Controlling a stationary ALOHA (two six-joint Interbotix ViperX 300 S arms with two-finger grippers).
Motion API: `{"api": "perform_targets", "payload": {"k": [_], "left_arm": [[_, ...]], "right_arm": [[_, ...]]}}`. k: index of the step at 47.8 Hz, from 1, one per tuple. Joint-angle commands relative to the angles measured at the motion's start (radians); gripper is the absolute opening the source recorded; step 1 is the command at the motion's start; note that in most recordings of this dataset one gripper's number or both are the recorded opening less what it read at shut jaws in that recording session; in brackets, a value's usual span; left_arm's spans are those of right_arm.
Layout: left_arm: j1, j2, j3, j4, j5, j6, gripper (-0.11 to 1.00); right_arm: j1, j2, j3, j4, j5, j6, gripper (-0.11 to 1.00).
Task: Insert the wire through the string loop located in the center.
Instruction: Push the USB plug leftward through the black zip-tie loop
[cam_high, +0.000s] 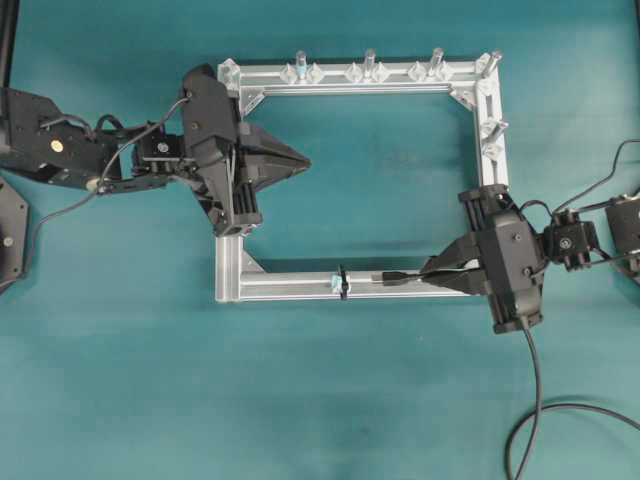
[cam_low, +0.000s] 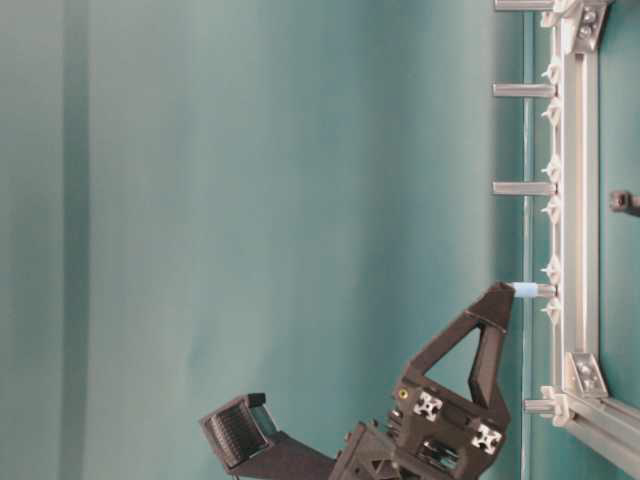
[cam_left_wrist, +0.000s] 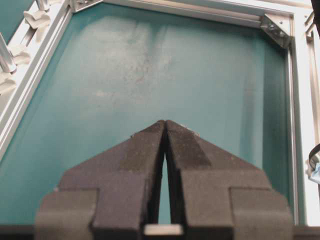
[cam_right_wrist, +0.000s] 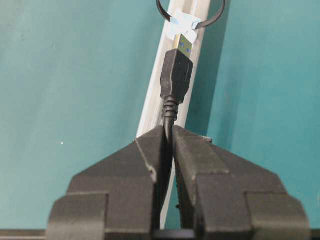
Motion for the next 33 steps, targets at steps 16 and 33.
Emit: {"api": "perform_targets", "payload": {"k": [16,33], "left_arm": [[-0.003,-0.025,-0.012,0.002,-0.005,-0.006,0.00],[-0.009,-0.026,-0.009,0.002,-0.005,-0.006,0.00]], "right_arm": [[-0.003,0.025,-0.048,0.000,-0.008,0.002,0.07],[-0.003,0.127,-0.143,-0.002,-0.009,0.002,0.07]]}}
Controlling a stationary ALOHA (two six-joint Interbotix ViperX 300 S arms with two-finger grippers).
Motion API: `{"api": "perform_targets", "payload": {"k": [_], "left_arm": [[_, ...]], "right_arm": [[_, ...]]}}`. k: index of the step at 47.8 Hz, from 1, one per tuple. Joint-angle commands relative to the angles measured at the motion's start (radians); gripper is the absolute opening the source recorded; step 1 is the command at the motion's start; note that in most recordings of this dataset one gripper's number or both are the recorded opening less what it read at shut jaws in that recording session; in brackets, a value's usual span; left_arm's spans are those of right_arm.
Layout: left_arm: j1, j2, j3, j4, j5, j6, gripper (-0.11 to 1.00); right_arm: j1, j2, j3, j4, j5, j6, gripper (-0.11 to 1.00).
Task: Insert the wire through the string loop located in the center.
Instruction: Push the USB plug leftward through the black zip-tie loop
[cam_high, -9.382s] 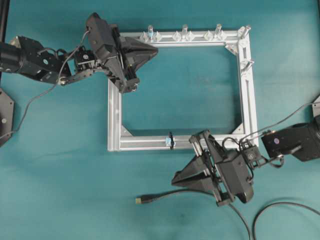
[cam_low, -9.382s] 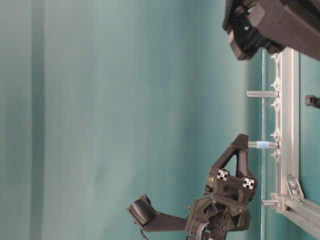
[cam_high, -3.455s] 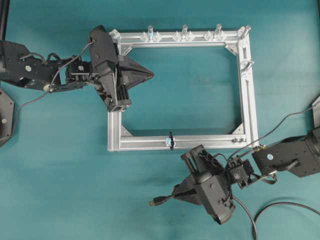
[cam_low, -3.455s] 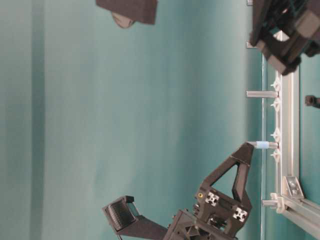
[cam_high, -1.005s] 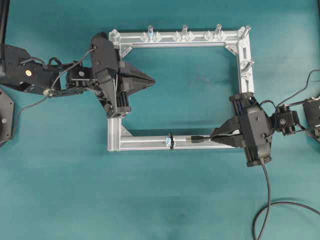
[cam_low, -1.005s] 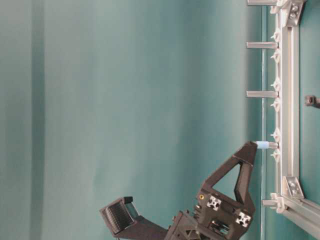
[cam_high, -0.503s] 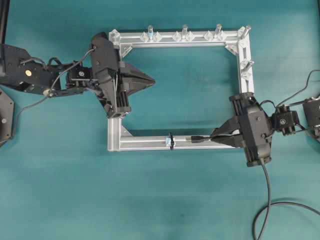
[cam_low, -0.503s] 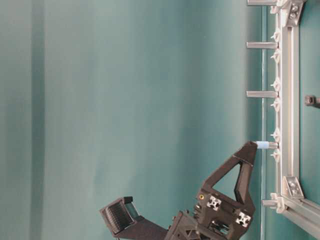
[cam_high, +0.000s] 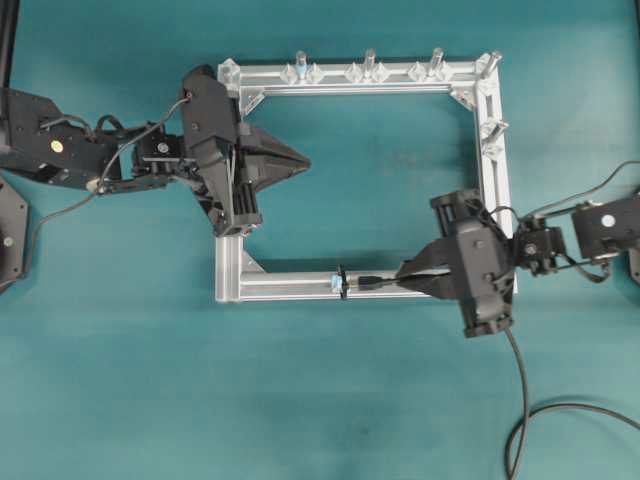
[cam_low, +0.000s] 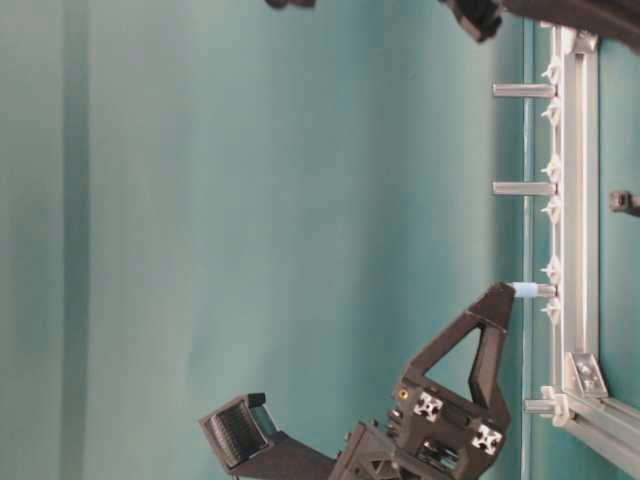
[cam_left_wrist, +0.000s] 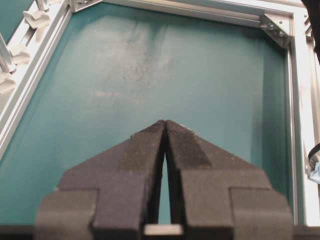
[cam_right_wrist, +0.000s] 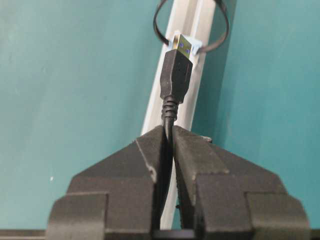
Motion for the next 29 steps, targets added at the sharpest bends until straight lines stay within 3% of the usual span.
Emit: {"api": "perform_targets", "payload": {"k": [1,29], "left_arm": [[-0.009,-0.026,-0.009,0.003,-0.005,-0.006,0.00],[-0.051,-0.026,-0.009,0.002,0.002,-0.006,0.00]], "right_arm": [[-0.005,0.008,-0.040,-0.002,-0.008,0.002,0.07],[-0.029,0.086,-0.137,-0.003,-0.009,0.000,0.07]]}}
